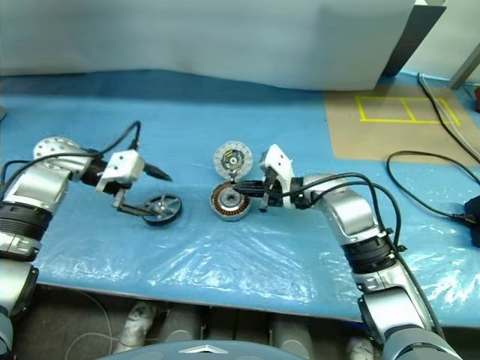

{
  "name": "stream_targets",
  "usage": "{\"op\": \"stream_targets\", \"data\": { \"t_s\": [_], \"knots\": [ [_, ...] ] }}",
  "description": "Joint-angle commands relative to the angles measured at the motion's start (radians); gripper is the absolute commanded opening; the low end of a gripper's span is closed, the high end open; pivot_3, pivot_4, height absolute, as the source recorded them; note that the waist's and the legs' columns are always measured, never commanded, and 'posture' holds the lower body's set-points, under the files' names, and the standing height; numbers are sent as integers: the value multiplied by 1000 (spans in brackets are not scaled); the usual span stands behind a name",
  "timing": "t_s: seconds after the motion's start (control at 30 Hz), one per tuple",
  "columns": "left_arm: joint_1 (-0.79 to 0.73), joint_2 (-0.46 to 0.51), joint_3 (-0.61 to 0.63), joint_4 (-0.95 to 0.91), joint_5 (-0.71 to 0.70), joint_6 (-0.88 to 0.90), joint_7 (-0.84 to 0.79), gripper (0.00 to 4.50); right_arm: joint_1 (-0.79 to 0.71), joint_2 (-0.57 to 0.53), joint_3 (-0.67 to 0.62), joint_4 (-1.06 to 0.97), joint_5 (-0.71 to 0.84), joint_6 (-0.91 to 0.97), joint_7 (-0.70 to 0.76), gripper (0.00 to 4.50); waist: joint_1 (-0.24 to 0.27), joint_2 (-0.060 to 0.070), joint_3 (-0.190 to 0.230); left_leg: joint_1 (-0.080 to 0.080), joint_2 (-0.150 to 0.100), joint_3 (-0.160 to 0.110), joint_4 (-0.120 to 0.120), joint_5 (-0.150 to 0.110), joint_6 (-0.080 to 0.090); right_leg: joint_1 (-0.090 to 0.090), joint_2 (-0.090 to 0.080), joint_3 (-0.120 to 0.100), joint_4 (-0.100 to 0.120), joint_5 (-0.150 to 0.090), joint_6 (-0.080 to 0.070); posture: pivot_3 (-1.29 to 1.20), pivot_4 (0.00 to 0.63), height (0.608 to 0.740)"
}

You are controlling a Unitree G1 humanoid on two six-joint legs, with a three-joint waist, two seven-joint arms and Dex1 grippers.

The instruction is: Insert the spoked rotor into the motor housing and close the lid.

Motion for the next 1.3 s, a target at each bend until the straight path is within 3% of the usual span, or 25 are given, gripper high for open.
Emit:
{"op": "stream_targets", "data": {
  "t_s": [0.03, 0.2, 0.47, 0.77, 1.3],
  "knots": [
    [-29, 12, -31, 13, 18, -55, -11, 4500, 39, -80, -19, -132, 56, 9, 78, 57, 6, 0, 0, 0, 0, 0, 0, 0, 0, 0, 0, 0, 0, 0, 0, 0, 150, 740],
    [-66, -7, -56, 114, 83, -146, -6, 4500, 91, -143, -11, -161, 66, -11, 119, 57, 17, 0, 0, -1, 0, 0, 1, 0, 0, 0, -1, 0, 0, -2, -3, 0, 150, 740],
    [-127, -65, -54, 211, 134, -198, -10, 4500, 97, -101, 1, -148, 50, -11, 72, 57, 24, 0, 0, -1, 0, 0, 6, 0, 0, 0, -1, 1, 1, -2, -3, 0, 150, 740],
    [-187, 7, -134, 190, -49, -78, -11, 4500, 101, -110, 4, -153, 45, -2, 58, 57, 25, 0, 0, -1, 0, 0, 5, 0, 0, 0, -1, 0, 2, -2, -3, 0, 150, 740],
    [-207, -63, -168, 384, 113, -265, -11, 4500, 94, -102, 20, -138, 28, 1, 27, 57, 26, 0, 0, -2, 0, -1, 6, 0, 0, 0, -1, 0, 1, -1, -2, 0, 150, 740]
  ]
}}
